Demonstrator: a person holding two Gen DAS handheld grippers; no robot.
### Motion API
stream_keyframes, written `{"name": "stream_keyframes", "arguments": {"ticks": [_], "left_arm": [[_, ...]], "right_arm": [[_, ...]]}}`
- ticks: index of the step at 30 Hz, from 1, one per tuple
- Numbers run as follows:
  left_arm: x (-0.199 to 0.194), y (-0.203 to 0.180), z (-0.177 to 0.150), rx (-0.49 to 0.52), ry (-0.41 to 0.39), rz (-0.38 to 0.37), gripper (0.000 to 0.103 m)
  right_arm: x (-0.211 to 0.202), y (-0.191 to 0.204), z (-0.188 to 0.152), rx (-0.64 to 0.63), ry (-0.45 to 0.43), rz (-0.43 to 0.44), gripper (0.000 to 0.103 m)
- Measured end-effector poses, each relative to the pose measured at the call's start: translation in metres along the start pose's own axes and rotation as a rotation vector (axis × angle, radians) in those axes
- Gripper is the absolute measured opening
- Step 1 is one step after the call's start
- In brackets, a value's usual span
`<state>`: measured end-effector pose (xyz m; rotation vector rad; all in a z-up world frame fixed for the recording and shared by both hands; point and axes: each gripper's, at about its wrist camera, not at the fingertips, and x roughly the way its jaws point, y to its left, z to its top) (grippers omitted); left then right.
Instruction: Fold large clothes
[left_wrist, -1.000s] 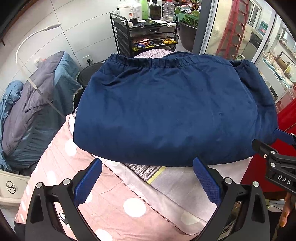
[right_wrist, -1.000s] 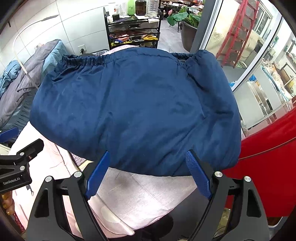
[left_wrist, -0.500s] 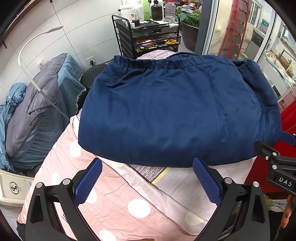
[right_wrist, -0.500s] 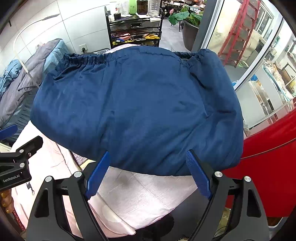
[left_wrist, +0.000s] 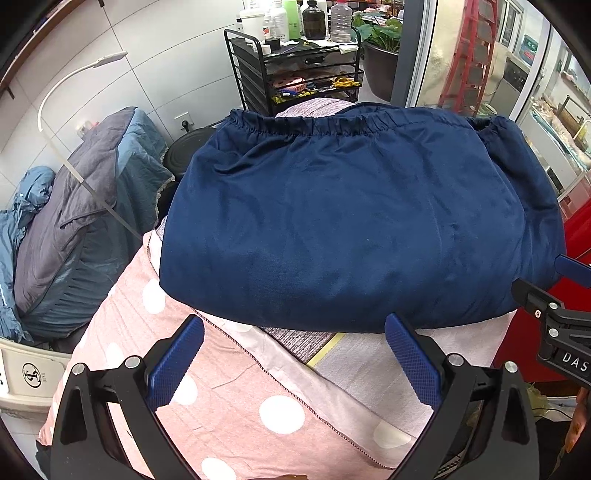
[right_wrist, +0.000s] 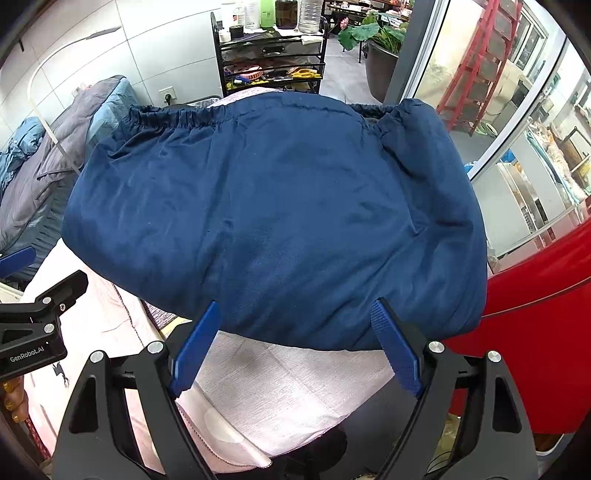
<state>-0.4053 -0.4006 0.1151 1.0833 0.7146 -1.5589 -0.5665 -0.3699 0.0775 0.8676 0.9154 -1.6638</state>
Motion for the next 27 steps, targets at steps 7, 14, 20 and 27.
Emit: {"name": "stream_keyframes", "arguments": {"ticks": [7,14,20,27], "left_arm": [[-0.0001,0.0004,0.0003,0.003,-0.011,0.019,0.097],[-0.0044,-0.0012,-0.0031,0.002,-0.053,-0.003,0.097],[-0.0017,-0.0016,-0.0016,-0.001,-0.03,0.002,0.097],[-0.0004,-0.0039,-0.002,0.024,-0.017,0.005,0.097]], "right_arm": [[0.0006,0.0004,0.0001,0.001,0.002,0.0,0.083],[0.0004,0.0,-0.0009,0.002,0.003,-0.002,0.083],[0.0008,-0.0007,-0.002,0.005,0.003,-0.004,0.083],[0.0011,-0.0014,-0.0036,0.007,0.004,-0.005,0.083]]}}
